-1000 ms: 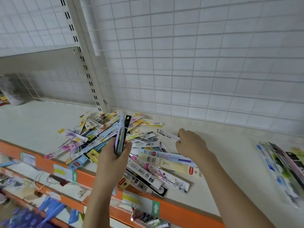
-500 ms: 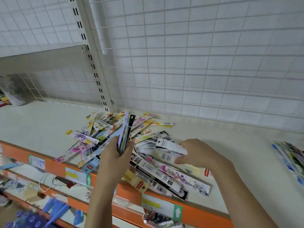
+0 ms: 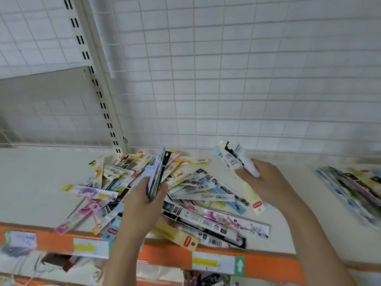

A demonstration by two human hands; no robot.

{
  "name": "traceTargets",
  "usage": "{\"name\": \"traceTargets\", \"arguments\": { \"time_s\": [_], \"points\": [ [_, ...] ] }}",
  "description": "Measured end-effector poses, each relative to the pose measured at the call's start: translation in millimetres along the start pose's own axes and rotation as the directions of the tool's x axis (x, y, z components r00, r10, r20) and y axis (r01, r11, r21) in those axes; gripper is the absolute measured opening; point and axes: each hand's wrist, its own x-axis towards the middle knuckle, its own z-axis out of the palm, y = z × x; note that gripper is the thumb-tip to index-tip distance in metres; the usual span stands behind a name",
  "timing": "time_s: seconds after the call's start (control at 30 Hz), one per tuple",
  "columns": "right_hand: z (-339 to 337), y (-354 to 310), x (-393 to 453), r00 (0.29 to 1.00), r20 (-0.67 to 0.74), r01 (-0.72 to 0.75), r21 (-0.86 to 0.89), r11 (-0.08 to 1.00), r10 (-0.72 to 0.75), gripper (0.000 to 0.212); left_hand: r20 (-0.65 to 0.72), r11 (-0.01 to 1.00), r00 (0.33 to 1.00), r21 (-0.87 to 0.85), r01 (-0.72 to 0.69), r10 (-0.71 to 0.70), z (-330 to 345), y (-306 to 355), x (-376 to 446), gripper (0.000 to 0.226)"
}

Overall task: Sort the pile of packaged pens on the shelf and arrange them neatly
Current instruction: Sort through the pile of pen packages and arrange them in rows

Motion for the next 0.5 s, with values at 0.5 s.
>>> {"name": "traceTargets", "arguments": {
  "time_s": [0.5],
  "points": [
    [8, -5, -28, 0.98, -0.173, -0.027, 0.394, 0.919, 0.103, 0.023, 0.096, 0.998, 0.995, -0.062, -0.012, 0.018, -2, -11, 6, 0.028]
  ]
}}
